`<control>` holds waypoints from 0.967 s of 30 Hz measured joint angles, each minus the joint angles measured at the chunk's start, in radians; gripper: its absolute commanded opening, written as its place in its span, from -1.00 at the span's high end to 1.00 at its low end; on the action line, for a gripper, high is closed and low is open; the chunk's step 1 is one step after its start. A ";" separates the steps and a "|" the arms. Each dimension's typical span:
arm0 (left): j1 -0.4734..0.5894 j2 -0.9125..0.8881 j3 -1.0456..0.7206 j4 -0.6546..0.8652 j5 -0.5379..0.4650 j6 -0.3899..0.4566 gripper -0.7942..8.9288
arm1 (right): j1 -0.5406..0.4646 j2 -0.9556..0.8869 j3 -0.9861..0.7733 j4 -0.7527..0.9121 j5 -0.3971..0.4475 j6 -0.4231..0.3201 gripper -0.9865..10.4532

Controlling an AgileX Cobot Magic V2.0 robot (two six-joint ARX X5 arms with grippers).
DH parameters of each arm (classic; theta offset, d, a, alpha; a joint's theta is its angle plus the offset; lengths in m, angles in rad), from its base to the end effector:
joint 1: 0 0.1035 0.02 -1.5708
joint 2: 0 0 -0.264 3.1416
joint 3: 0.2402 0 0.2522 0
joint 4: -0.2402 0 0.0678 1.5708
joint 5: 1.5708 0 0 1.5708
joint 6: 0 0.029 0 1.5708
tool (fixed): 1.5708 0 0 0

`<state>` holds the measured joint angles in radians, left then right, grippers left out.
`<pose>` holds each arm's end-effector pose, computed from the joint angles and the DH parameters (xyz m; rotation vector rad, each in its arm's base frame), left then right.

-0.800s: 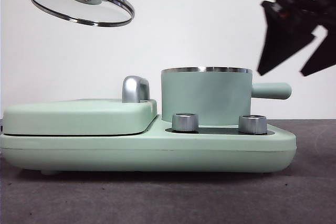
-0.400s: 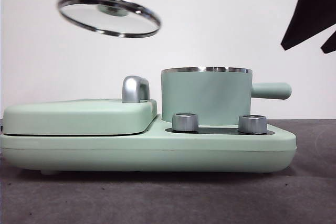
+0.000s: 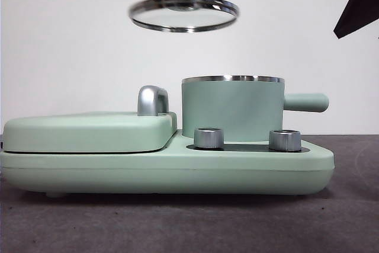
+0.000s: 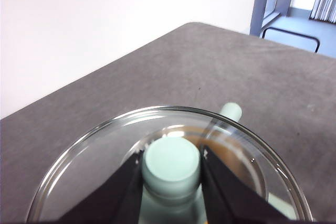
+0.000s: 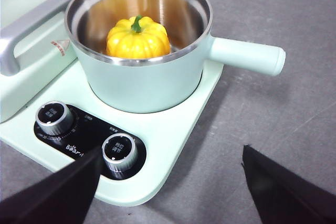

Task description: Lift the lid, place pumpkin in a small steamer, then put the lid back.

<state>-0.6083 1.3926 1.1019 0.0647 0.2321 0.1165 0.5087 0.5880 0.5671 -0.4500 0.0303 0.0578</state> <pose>0.2577 -0.1876 0.3291 0.1526 0.1797 -0.8495 0.1164 0.0639 0.2609 -0.0708 0.4713 0.4558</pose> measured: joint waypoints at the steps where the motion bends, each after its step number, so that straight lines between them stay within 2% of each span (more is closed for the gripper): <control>1: -0.005 0.017 0.000 0.018 0.000 -0.008 0.82 | 0.000 -0.005 0.000 -0.003 0.000 0.000 0.11; 14: -0.054 0.222 0.131 0.079 -0.002 -0.039 0.82 | 0.000 -0.006 0.000 -0.013 0.000 0.001 0.11; 29: -0.058 0.314 0.137 0.176 -0.002 -0.014 0.82 | 0.000 -0.006 0.000 -0.013 0.000 0.001 0.11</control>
<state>-0.6662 1.7061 1.2392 0.2405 0.2298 0.1024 0.5087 0.5823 0.5671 -0.4633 0.0299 0.0586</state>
